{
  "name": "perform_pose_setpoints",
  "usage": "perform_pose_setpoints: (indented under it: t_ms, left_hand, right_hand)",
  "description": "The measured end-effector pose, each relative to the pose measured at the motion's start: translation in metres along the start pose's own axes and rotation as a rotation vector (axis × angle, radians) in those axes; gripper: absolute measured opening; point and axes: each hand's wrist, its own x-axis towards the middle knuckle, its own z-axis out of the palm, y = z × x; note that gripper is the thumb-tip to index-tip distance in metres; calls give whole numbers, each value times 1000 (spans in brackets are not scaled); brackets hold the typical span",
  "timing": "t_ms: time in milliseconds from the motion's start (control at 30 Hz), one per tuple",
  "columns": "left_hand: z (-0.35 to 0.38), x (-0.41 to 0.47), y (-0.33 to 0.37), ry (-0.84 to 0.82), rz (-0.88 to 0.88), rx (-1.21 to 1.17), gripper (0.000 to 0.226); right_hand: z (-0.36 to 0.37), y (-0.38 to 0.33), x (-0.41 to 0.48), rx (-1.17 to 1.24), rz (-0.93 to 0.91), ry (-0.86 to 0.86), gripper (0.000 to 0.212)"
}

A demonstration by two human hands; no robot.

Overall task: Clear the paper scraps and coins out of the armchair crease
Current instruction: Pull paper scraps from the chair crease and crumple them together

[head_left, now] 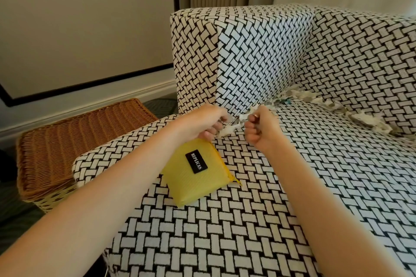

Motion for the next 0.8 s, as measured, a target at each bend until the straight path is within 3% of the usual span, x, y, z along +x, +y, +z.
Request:
perform_pose_setpoints:
  t_ms: [100, 233, 333, 567, 800]
  left_hand:
    - [6, -6, 11, -84, 27, -3, 19]
    - [8, -11, 19, 90, 125, 530, 22]
    - [6, -11, 16, 172, 188, 726, 14]
    - [4, -11, 16, 31, 245, 874, 8]
    - [-8, -17, 25, -23, 268, 678, 33]
  right_hand:
    - [10, 10, -20, 247, 238, -155, 15]
    - [23, 15, -37, 431, 301, -186, 16]
    - [27, 16, -41, 462, 333, -203, 16]
    - [28, 14, -47, 505, 344, -264, 35]
    - [28, 15, -47, 572, 349, -232, 31]
